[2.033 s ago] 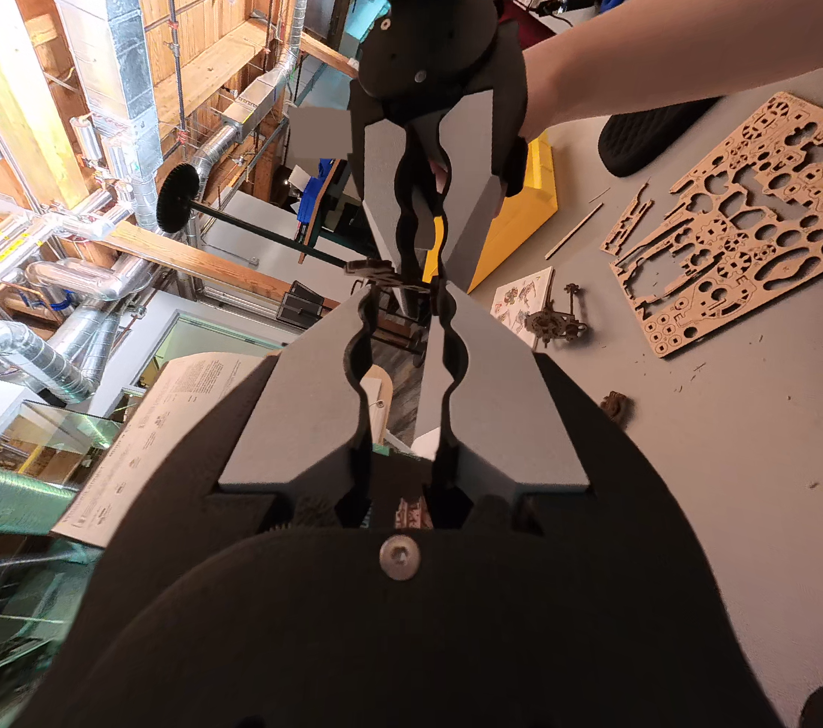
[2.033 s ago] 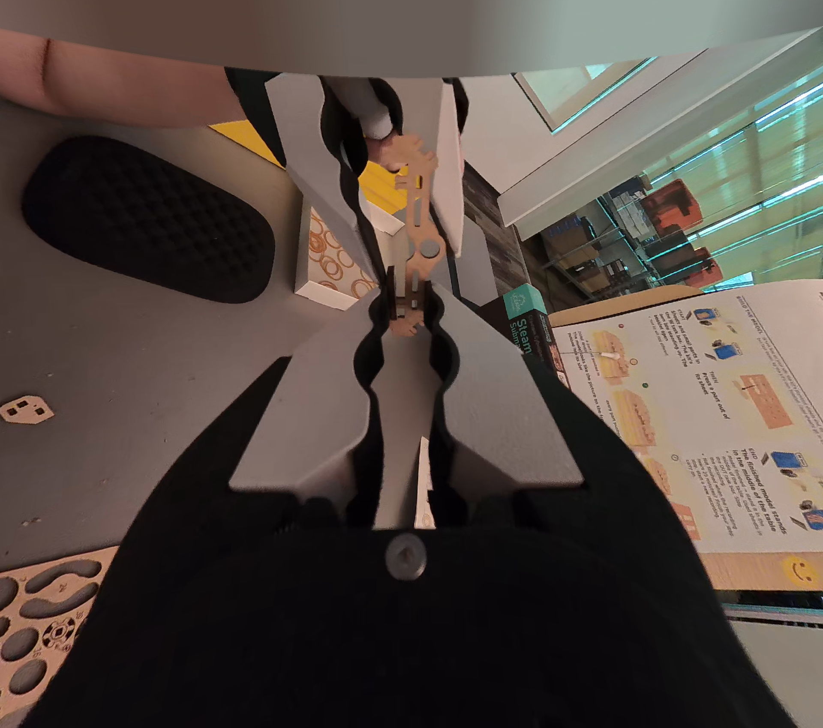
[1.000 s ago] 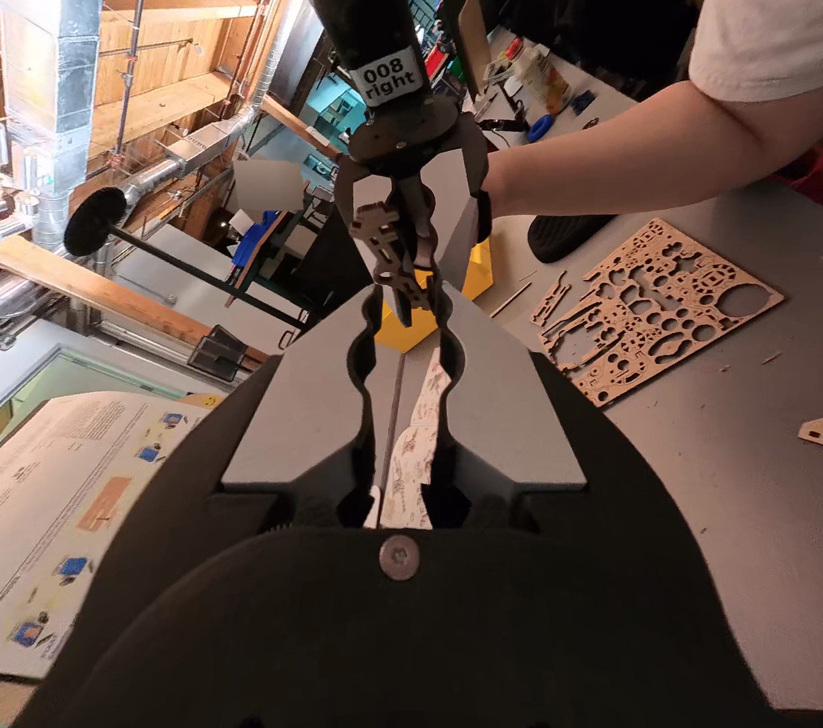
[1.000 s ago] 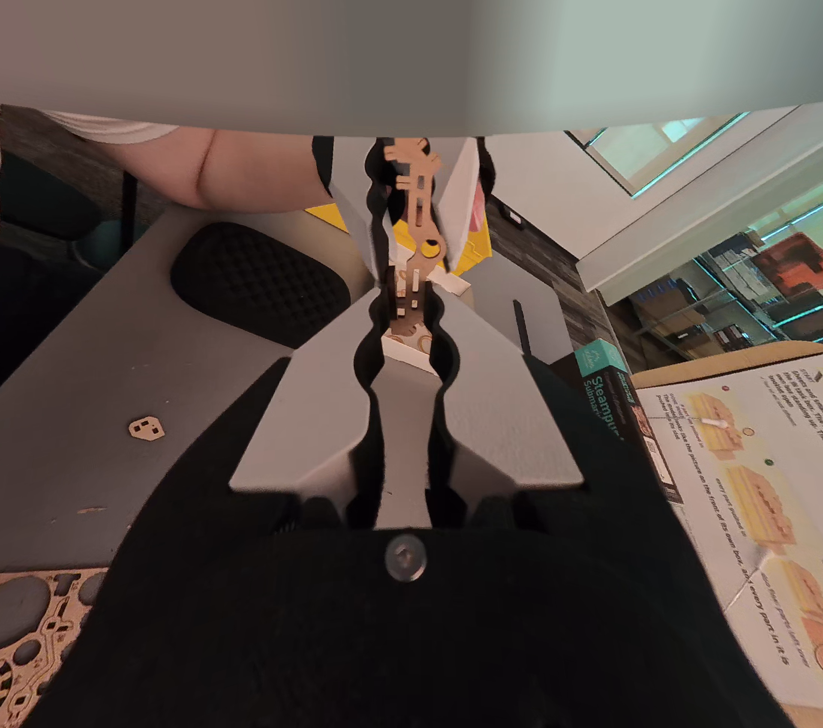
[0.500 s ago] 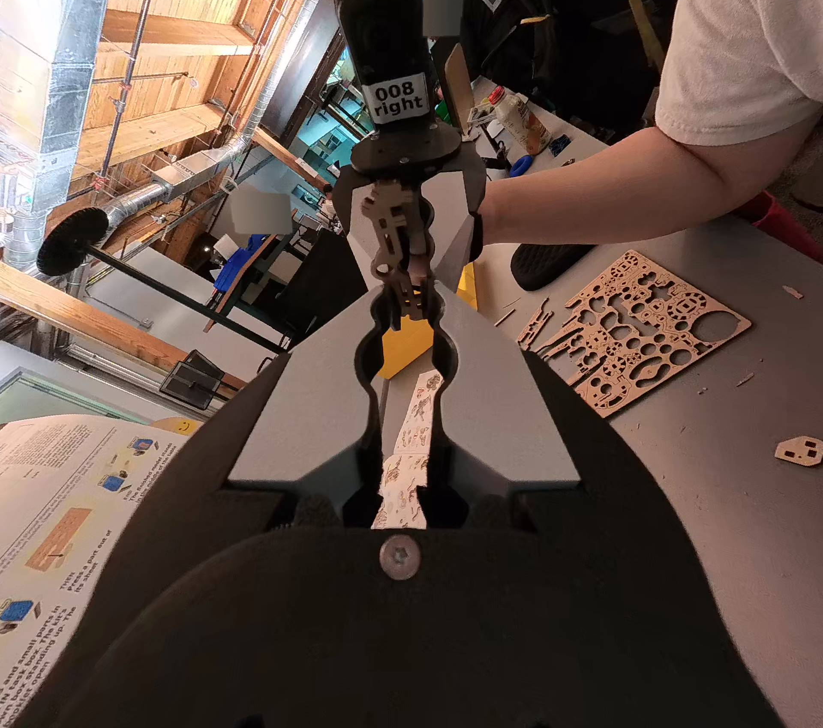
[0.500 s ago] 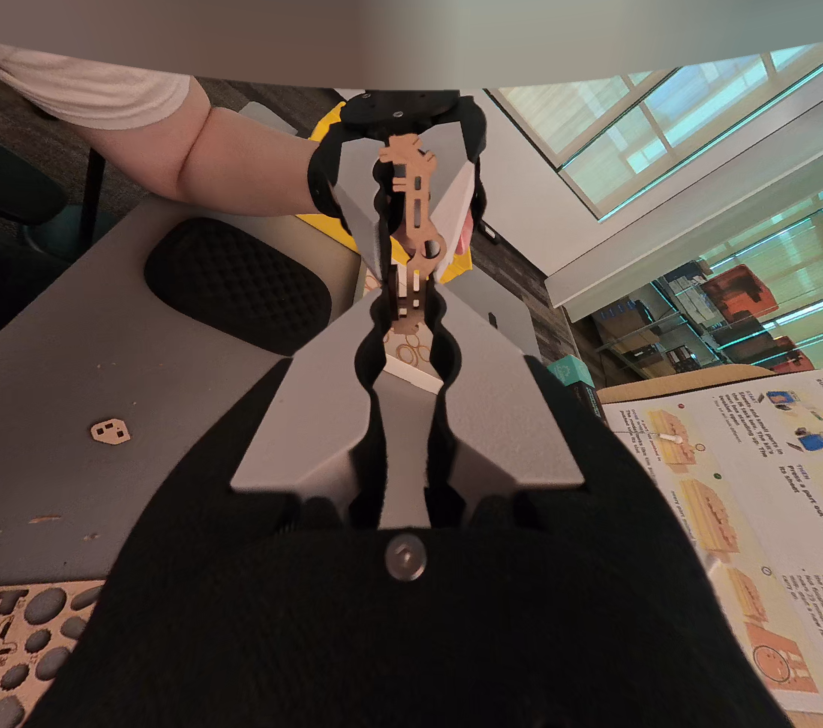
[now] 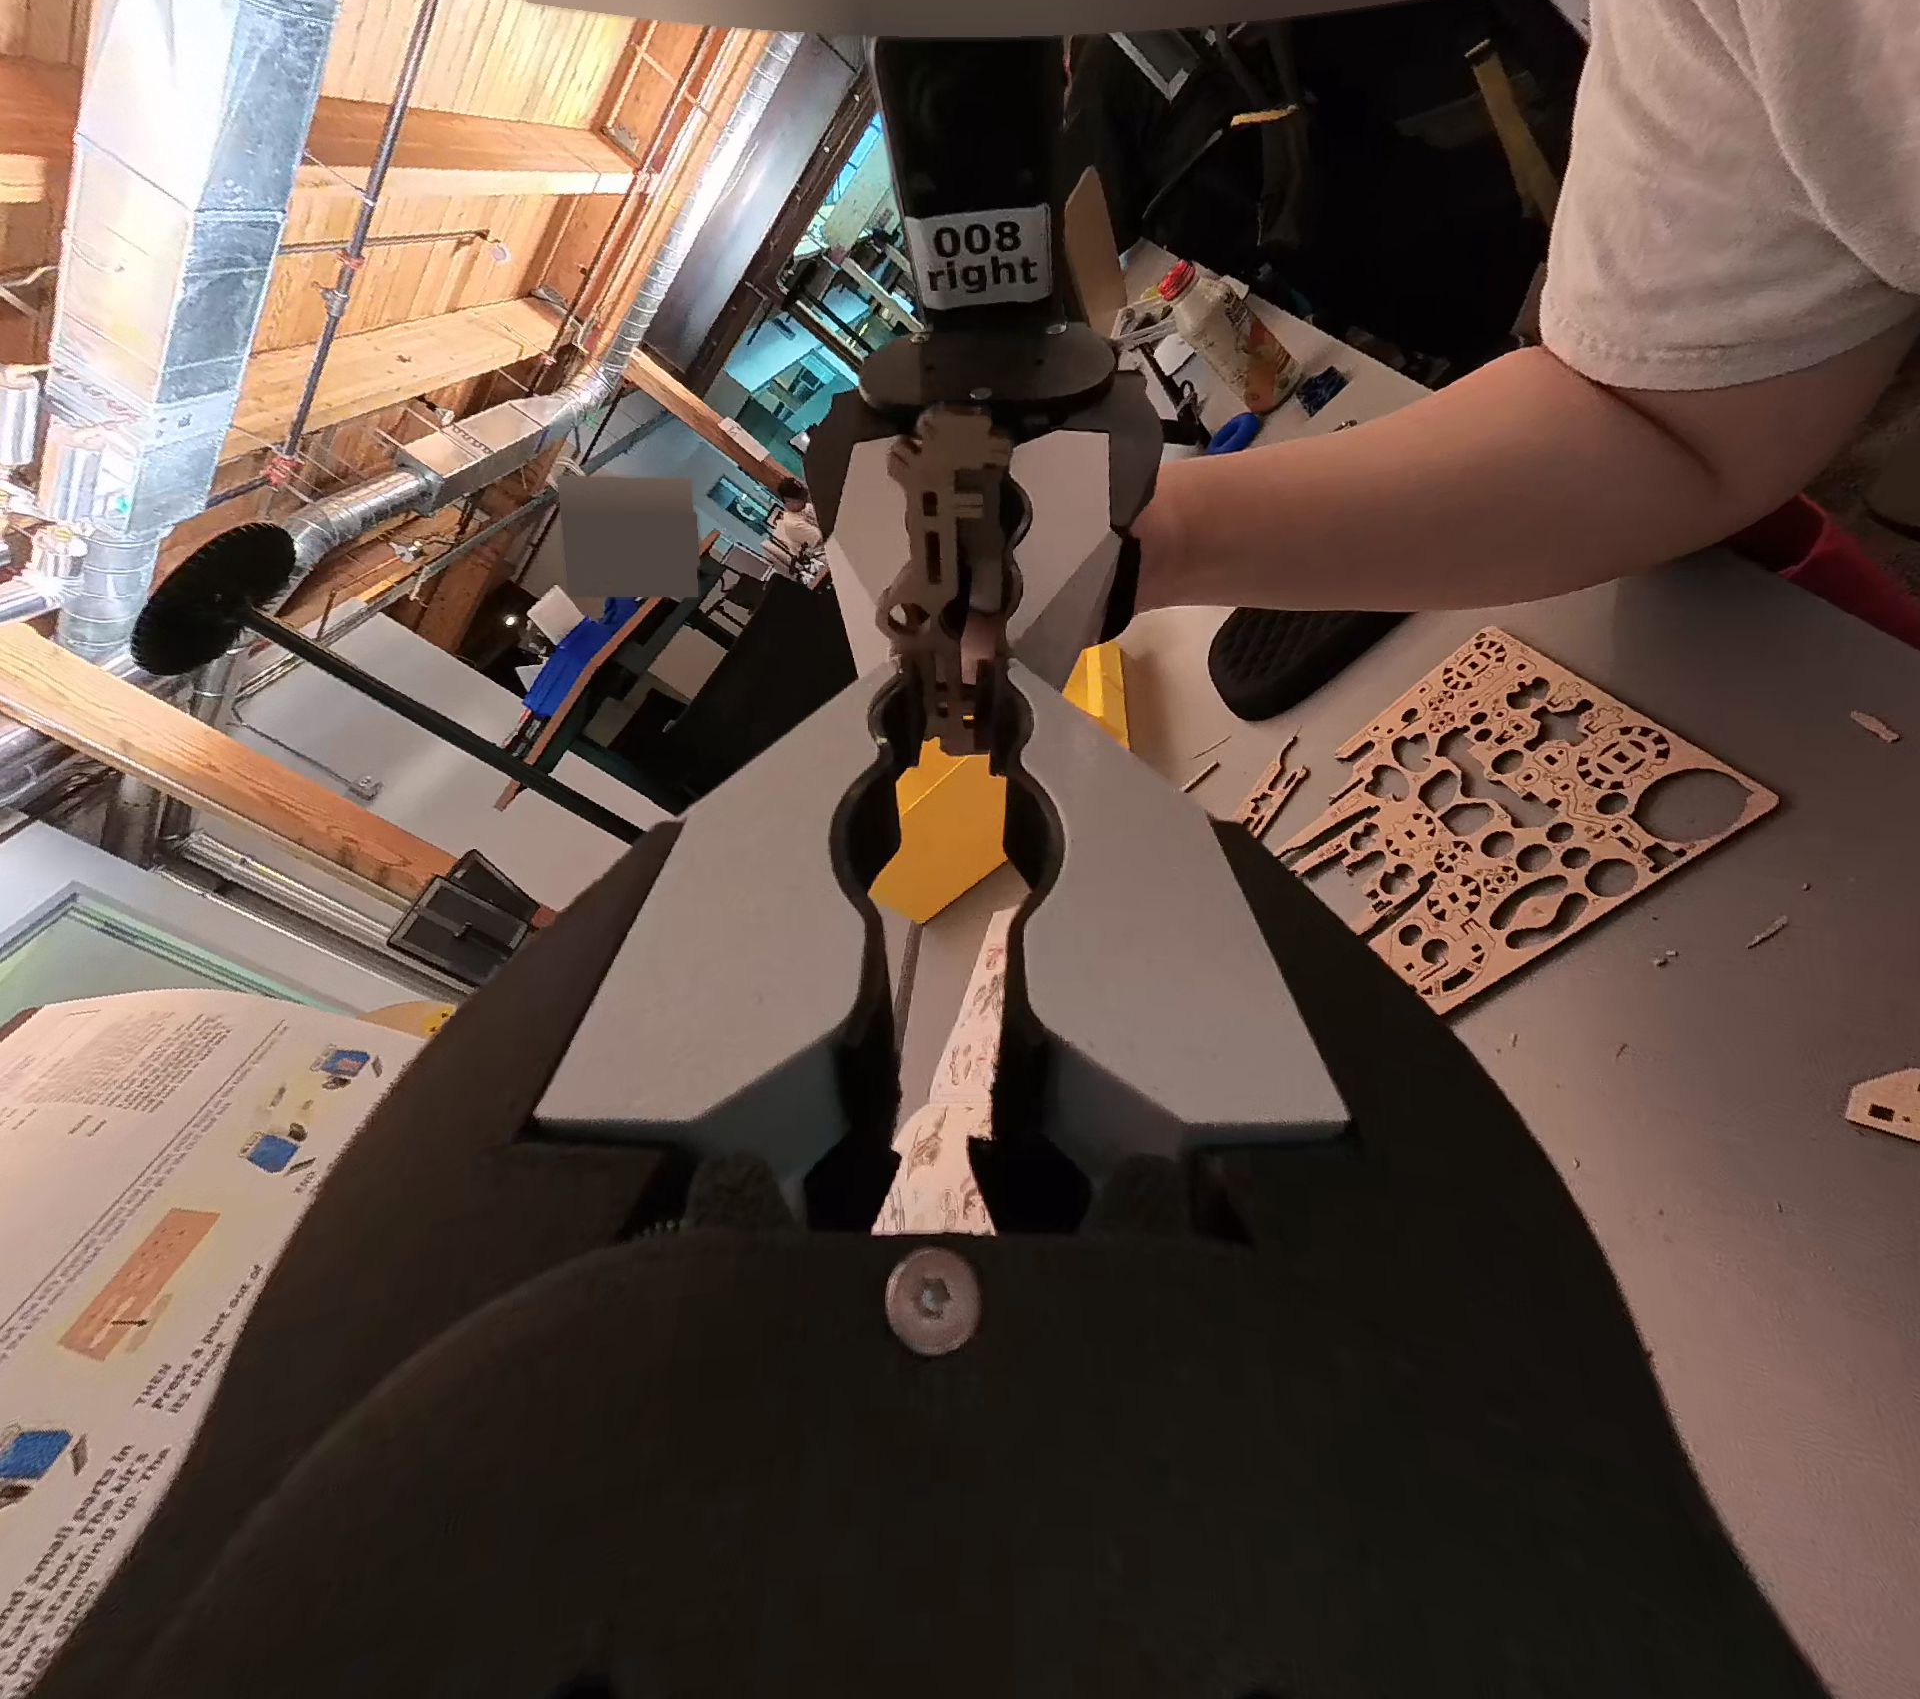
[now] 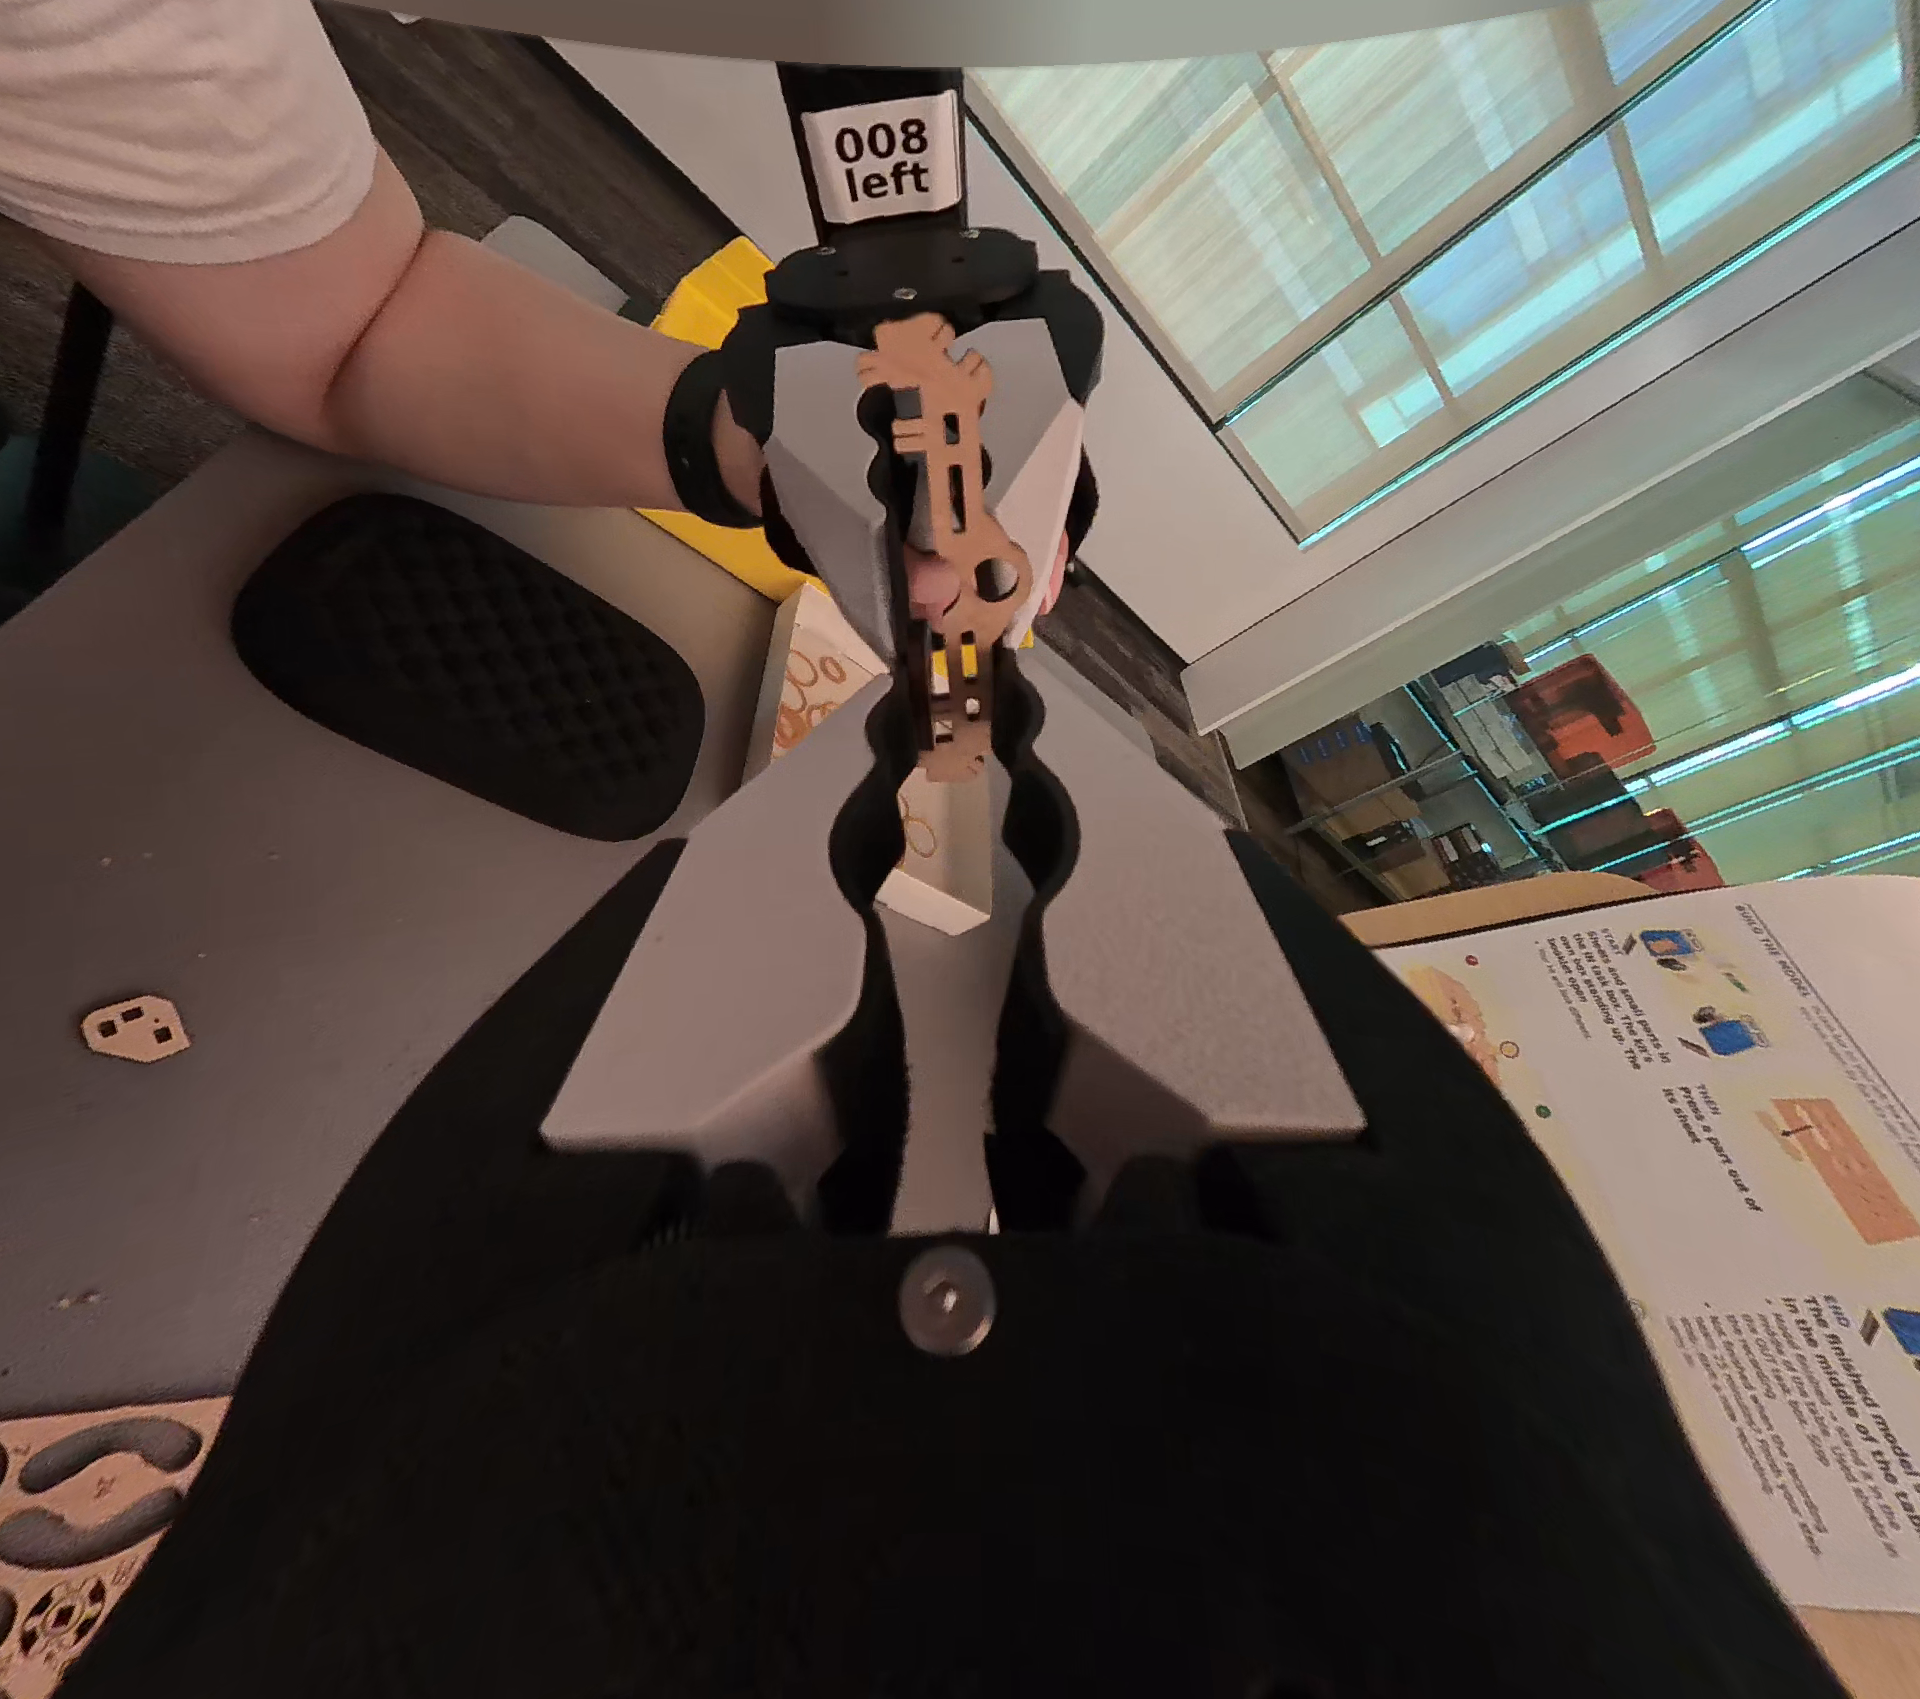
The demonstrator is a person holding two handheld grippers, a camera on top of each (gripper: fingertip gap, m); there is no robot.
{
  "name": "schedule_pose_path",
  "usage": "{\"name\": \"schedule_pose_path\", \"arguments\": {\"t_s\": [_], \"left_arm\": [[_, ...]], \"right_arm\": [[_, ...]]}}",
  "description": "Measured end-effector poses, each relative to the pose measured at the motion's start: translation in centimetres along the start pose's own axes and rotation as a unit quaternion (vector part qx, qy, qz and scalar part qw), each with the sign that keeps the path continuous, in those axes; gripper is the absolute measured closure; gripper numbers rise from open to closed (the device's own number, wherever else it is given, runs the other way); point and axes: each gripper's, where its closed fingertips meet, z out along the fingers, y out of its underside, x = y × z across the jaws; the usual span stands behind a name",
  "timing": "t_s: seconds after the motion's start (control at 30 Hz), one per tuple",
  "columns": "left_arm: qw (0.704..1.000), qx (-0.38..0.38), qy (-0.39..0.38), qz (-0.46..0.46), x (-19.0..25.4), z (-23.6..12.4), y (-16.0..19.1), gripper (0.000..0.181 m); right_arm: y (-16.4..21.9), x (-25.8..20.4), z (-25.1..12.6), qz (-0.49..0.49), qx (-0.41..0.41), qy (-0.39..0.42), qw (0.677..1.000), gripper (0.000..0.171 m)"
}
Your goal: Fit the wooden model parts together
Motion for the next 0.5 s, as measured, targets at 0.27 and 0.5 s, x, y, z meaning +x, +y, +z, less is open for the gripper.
{"name": "schedule_pose_path", "arguments": {"t_s": [0.27,0.5], "left_arm": [[1.000,-0.001,-0.001,-0.002,-0.1,-0.1,0.1,0.170],[1.000,0.023,-0.012,-0.015,-0.7,-0.5,-0.7,0.170]], "right_arm": [[0.1,0.1,0.1,0.004,-0.004,0.004,1.000,0.158],[-1.0,0.5,0.3,0.013,0.025,0.019,0.999,0.157]]}}
